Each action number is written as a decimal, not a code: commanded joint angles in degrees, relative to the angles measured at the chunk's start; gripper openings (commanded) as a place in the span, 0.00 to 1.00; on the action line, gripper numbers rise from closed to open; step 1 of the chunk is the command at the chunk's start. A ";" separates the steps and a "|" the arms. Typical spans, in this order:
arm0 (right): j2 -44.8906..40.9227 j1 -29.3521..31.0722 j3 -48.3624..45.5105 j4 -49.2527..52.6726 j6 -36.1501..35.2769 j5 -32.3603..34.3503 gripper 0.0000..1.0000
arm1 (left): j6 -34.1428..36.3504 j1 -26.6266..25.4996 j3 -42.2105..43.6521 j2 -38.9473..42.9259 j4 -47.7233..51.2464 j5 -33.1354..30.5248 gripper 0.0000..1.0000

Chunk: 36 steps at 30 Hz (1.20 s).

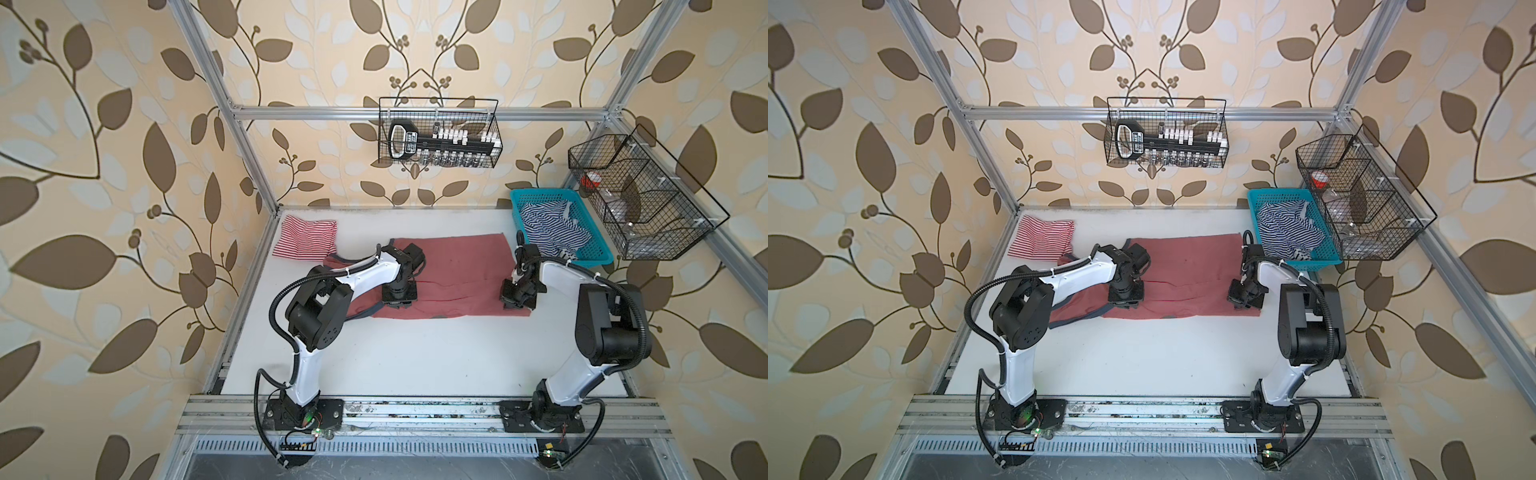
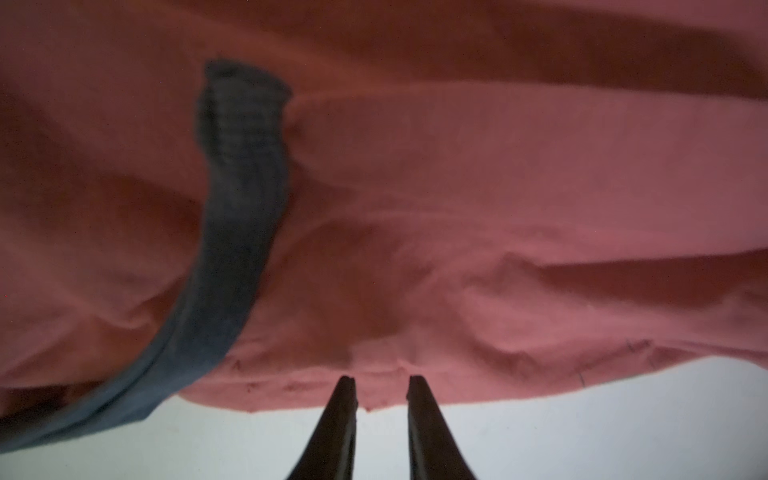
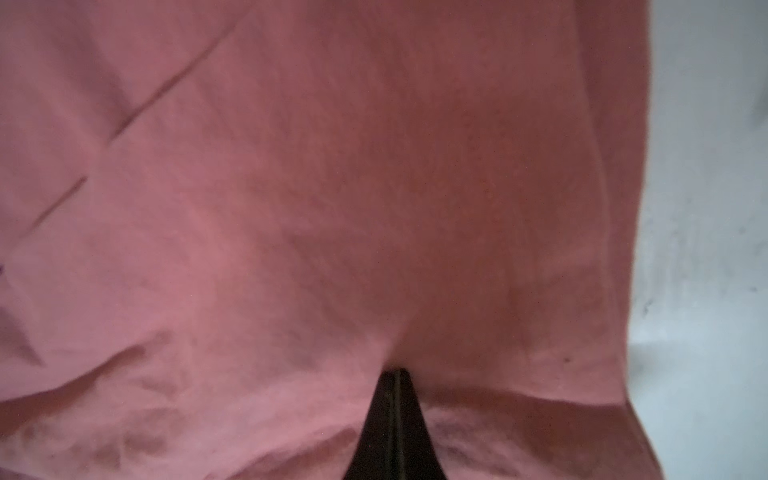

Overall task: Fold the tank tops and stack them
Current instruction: 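Carry the held hem with both grippers over toward the shirt's far edge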

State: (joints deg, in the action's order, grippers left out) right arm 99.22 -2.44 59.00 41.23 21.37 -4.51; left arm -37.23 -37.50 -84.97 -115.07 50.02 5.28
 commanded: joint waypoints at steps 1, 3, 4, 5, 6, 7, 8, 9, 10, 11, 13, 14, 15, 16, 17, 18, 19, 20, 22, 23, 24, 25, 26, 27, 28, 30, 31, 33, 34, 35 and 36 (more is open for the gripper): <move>1.19 -0.54 0.84 2.28 -1.35 4.32 0.00 | 0.48 0.14 0.61 -1.20 2.25 -3.46 0.23; 1.13 -1.17 0.37 3.00 -1.24 5.53 0.00 | 1.64 0.14 2.43 -1.00 3.00 -4.36 0.22; 0.83 -1.57 0.04 3.03 -1.24 5.60 0.00 | 2.20 0.11 3.44 -0.83 3.36 -4.93 0.22; 0.50 -2.00 -0.30 2.98 -1.17 5.43 0.00 | 2.65 0.14 4.50 -0.60 3.78 -5.43 0.22; 0.09 -2.32 -0.67 2.98 -1.11 5.16 0.00 | 3.14 0.11 5.19 -0.51 4.21 -5.74 0.22; -0.35 -2.63 -1.03 3.04 -1.06 5.01 0.00 | 3.59 0.09 6.17 -0.20 4.58 -6.26 0.22; -0.79 -2.89 -1.36 3.21 -1.00 4.95 0.00 | 3.82 0.13 7.32 0.24 4.56 -6.60 0.21; -1.21 -3.00 -1.69 3.37 -0.90 4.98 0.00 | 4.10 0.08 8.21 0.57 4.64 -6.84 0.21; -1.68 -3.01 -1.96 3.58 -0.85 4.80 0.00 | 4.31 0.10 9.13 1.00 4.69 -6.91 0.21; -2.19 -2.95 -2.45 3.74 -0.75 4.53 0.00 | 4.60 0.10 10.09 1.45 4.78 -6.83 0.21; -3.34 -2.67 -3.66 3.83 -0.43 4.16 0.00 | 5.13 0.09 12.01 2.64 4.62 -6.52 0.20; -4.06 -2.36 -4.45 3.81 -0.14 4.04 0.00 | 5.44 0.11 13.29 3.47 4.27 -6.43 0.20; -4.65 -2.03 -5.14 3.80 0.13 3.99 0.00 | 5.69 0.12 14.23 4.14 4.18 -6.29 0.20; -5.37 -1.58 -6.02 3.85 0.50 3.86 0.00 | 6.05 0.10 15.13 4.93 4.21 -6.13 0.20; -6.12 -1.08 -6.86 3.94 0.81 3.89 0.00 | 6.48 0.13 16.04 5.66 4.21 -5.86 0.19; -6.82 -0.63 -7.61 3.98 1.16 3.91 0.00 | 6.92 0.14 16.78 6.38 4.28 -5.66 0.19; -7.65 -0.07 -8.61 3.95 1.76 3.89 0.00 | 7.30 0.00 17.56 7.28 4.30 -5.67 0.19; -8.70 0.59 -9.75 3.94 2.46 3.99 0.00 | 7.57 0.05 18.27 8.18 4.30 -5.71 0.19; -10.98 1.82 -11.81 3.77 3.97 4.16 0.00 | 8.01 -0.04 19.42 9.65 4.54 -5.71 0.19; -11.99 2.39 -12.97 3.77 4.73 4.25 0.00 | 8.21 -0.04 19.93 10.36 4.64 -5.72 0.20; -13.02 2.97 -13.96 3.90 5.37 4.46 0.00 | 8.31 -0.18 20.25 10.92 4.74 -5.67 0.21; -14.24 3.50 -14.95 4.09 6.13 4.79 0.00 | 8.40 -0.20 20.61 11.45 4.74 -5.65 0.22; -15.38 4.08 -15.96 4.25 6.78 5.19 0.00 | 8.41 -0.33 20.83 11.83 4.74 -5.67 0.23; -16.30 4.26 -16.87 4.36 7.29 5.45 0.00 | 8.41 -0.43 20.94 12.07 4.74 -5.54 0.24; -17.26 4.37 -17.93 4.46 7.62 5.48 0.00 | 8.41 -0.64 20.94 12.38 4.82 -5.41 0.25; -18.67 4.52 -19.56 4.32 8.25 5.20 0.00 | 8.25 -1.05 20.73 12.96 4.99 -5.20 0.26; -19.16 4.91 -19.79 4.03 8.57 4.79 0.00 | 8.21 -1.05 20.58 13.44 5.09 -4.91 0.27; -20.04 5.70 -18.74 4.92 9.35 4.91 0.00 | 7.84 -1.03 19.15 14.77 6.00 -4.63 0.29; -20.54 5.93 -18.01 5.12 9.36 4.99 0.00 | 7.64 -1.01 18.10 15.50 6.65 -4.59 0.30; -21.19 5.89 -16.60 5.42 9.38 4.99 0.00 | 7.53 -1.04 16.45 16.52 7.41 -4.40 0.31; -21.72 5.78 -14.85 5.92 9.19 5.16 0.00 | 7.45 -1.07 14.53 17.57 8.11 -4.20 0.32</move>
State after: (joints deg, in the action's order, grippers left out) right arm 79.31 3.11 40.88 45.23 29.34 -0.67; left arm -30.00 -37.95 -65.98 -102.56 53.65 1.37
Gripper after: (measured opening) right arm 0.049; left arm 0.316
